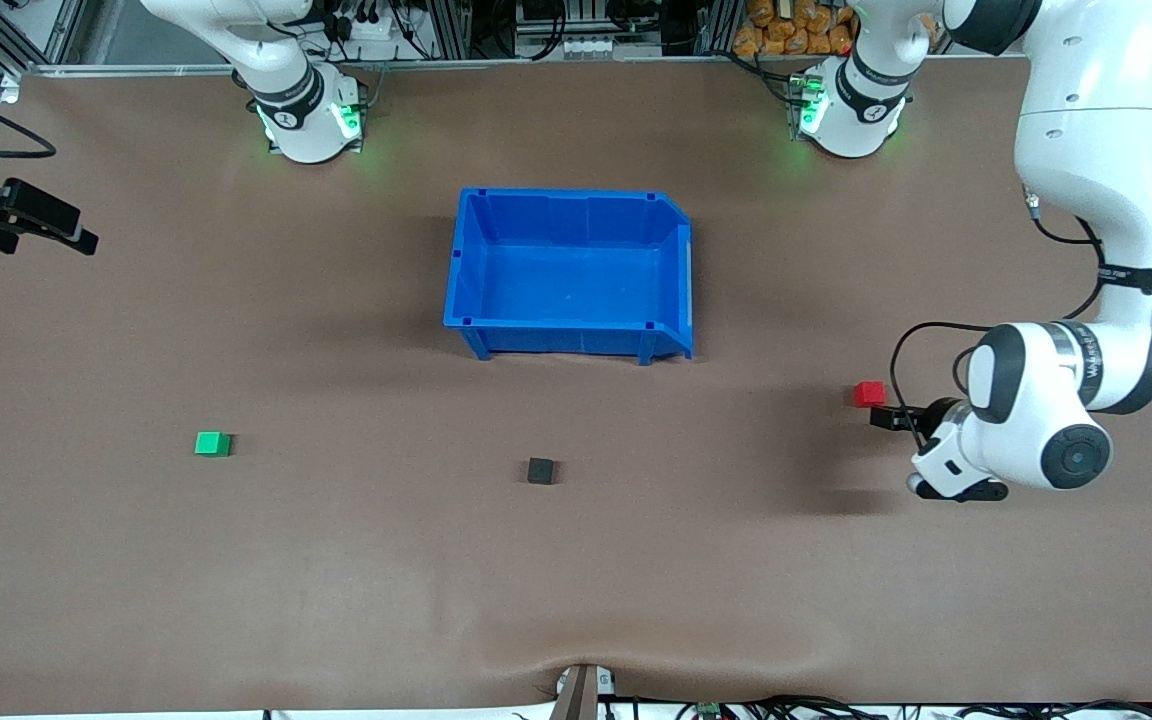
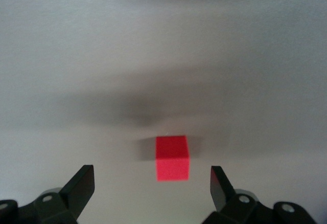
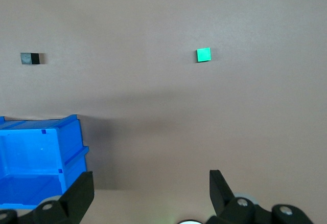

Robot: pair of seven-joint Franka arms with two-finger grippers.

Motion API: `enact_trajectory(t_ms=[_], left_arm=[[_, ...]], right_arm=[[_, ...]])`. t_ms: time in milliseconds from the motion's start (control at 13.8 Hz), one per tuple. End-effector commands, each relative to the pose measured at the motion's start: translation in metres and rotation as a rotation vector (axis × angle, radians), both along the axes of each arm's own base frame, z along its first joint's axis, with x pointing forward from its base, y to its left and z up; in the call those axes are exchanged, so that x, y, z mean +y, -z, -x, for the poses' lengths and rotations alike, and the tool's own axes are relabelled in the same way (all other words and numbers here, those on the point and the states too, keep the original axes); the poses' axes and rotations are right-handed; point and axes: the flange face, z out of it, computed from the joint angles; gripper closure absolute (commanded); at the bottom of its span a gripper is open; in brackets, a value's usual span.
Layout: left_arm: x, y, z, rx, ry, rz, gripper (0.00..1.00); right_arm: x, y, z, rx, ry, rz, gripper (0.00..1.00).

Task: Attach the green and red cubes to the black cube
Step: 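Move the left gripper down over the red cube, then close the left gripper on the red cube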

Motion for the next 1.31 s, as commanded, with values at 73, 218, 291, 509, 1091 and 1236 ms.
enact_trajectory(t_ms=[73,218,291,509,1091,1236], left_arm=[[-0.019,0.025,0.009,0.0,-0.036,0.033,0.0],[-0.02,0.028,0.011,0.006,-0.038,0.029,0.0],[-0.019,0.03,0.012,0.009,-0.039,0.029,0.0],[-0.02,0.042,0.021,0.023,-0.037,0.027,0.07],[-0.007,0.047,0.025,0.036,-0.048,0.019,0.32],[-0.006,0.047,0.025,0.038,-0.049,0.019,0.36]], right_arm=[[-0.001,0.001,-0.001,-0.004,-0.004,-0.002,0.0],[-0.001,0.002,-0.001,-0.003,-0.004,-0.002,0.0],[-0.002,0.002,-0.002,-0.001,-0.002,-0.002,0.0],[-0.001,0.002,-0.002,-0.001,-0.004,-0.002,0.0],[-0.002,0.001,-0.002,-0.009,0.0,-0.005,0.0],[0.001,0.0,-0.004,-0.018,-0.004,-0.009,0.0]])
